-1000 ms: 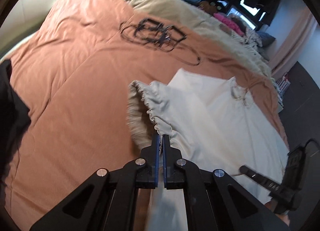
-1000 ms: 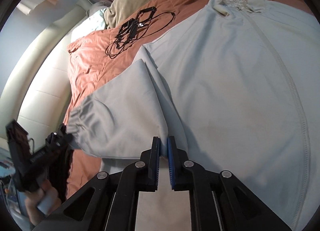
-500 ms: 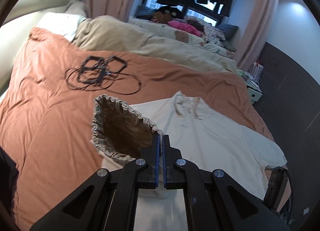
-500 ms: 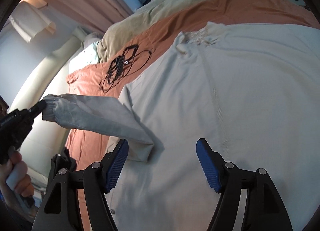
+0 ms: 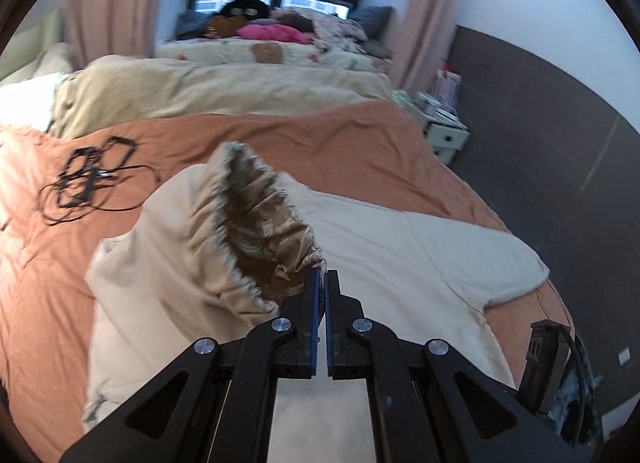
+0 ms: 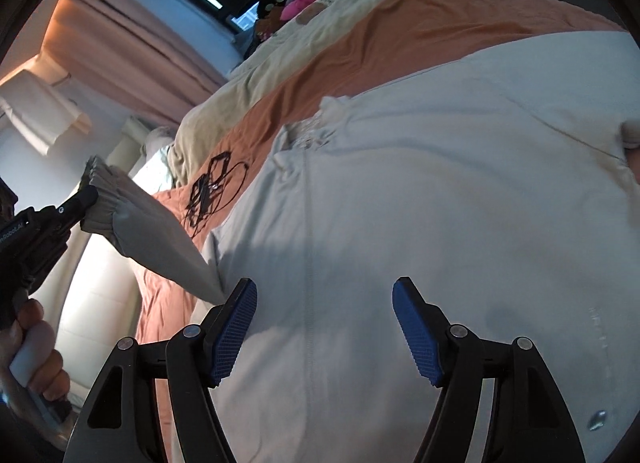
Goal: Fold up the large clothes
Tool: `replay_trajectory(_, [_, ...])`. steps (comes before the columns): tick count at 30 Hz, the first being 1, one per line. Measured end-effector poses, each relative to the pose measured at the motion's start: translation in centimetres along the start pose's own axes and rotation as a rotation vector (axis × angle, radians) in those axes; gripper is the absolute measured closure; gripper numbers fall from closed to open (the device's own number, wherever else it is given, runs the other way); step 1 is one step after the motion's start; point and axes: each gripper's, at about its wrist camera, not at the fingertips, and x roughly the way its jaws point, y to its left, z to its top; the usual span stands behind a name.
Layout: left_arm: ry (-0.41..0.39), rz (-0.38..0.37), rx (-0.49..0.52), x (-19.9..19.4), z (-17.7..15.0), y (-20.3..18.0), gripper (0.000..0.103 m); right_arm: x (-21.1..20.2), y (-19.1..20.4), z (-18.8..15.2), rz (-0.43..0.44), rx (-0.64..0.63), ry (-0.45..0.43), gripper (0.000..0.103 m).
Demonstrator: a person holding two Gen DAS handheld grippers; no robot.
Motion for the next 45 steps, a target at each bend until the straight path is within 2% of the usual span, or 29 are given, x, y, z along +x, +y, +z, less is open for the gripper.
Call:
replay_trajectory(6, [0.07, -0.03, 0.011, 3.4, -1.0, -4.0, 0.098, -2.5, -4.4, 0.2, -0.038, 0.048, -0.023, 0.032])
replay_trajectory(9, [0.152, -0.072, -0.016, 5.3, -1.7, -4.6, 0.098, -3.2, -5.9, 0.3, -0.055, 0.07, -0.027, 0.032])
replay_trajectory(11, [0.193, -0.068, -0.033, 6.0, -2.3, -4.4, 0.094, -3.5, -6.7, 0.3, -0.061, 0.081, -0.024, 0.032])
replay_trajectory(13, [0.194, -0.038, -0.038, 5.8, -3.0, -3.5, 0.07, -3.6, -6.9, 0.3, -0.066, 0.081, -0.021, 0.032])
replay_trajectory(14, [0.19, -0.036, -0.043, 5.8, -3.2, -3.3, 0.039, -3.4, -6.9, 0.4, -0.068, 0.079, -0.019, 0.032])
replay_trajectory(15, [0.178, -0.037, -0.054, 5.4, -3.4, -2.5, 0.018, -3.3, -6.8, 0.5, -0.068, 0.077, -0.016, 0.032])
replay_trajectory(16, [0.157, -0.026, -0.065, 4.7, -3.8, -1.6, 0.015, -3.3, -6.9, 0.5, -0.068, 0.075, -0.012, 0.032])
replay_trajectory(19, [0.142, 0.009, -0.089, 4.0, -4.4, 0.0, 0.015, -2.5, -6.8, 0.7, -0.069, 0.079, 0.006, 0.032])
replay_trajectory(24, [0.123, 0.099, -0.113, 1.7, -5.9, 5.3, 0.015, -0.4, -6.2, 0.2, -0.066, 0.095, 0.045, 0.033])
replay_trajectory(25, [0.123, 0.116, -0.116, 1.3, -6.3, 6.2, 0.015, 0.3, -5.9, 0.2, -0.066, 0.094, 0.063, 0.034])
replay_trajectory(27, [0.119, 0.156, -0.133, 0.3, -7.2, 8.8, 0.015, 1.7, -5.3, -0.1, -0.054, 0.09, 0.103, 0.045])
replay_trajectory(33, [0.119, 0.239, -0.205, -2.4, -10.0, 15.6, 0.015, 6.3, -3.3, -0.6, -0.07, 0.069, 0.189, 0.052])
replay_trajectory(34, [0.118, 0.25, -0.218, -2.8, -10.5, 16.7, 0.015, 6.9, -3.2, -0.5, -0.081, 0.066, 0.194, 0.055])
replay_trajectory(36, [0.116, 0.269, -0.244, -3.6, -11.7, 19.0, 0.016, 8.1, -3.0, -0.5, -0.088, 0.063, 0.21, 0.08])
replay_trajectory(38, [0.123, 0.3, -0.264, -4.1, -13.0, 21.0, 0.022, 8.9, -3.1, -0.4, -0.084, 0.064, 0.22, 0.089])
replay_trajectory(40, [0.141, 0.326, -0.283, -4.0, -14.1, 22.6, 0.029, 9.4, -2.9, -0.3, -0.105, 0.038, 0.21, 0.092])
replay_trajectory(41, [0.153, 0.334, -0.299, -3.9, -14.8, 23.5, 0.037, 9.7, -2.7, -0.1, -0.111, 0.021, 0.207, 0.093])
replay_trajectory(42, [0.167, 0.336, -0.316, -3.7, -15.5, 24.4, 0.042, 9.9, -2.7, 0.1, -0.116, 0.016, 0.205, 0.093])
replay_trajectory(45, [0.196, 0.34, -0.35, -2.8, -17.3, 26.2, 0.044, 10.4, -2.8, 0.9, -0.132, 0.019, 0.196, 0.094])
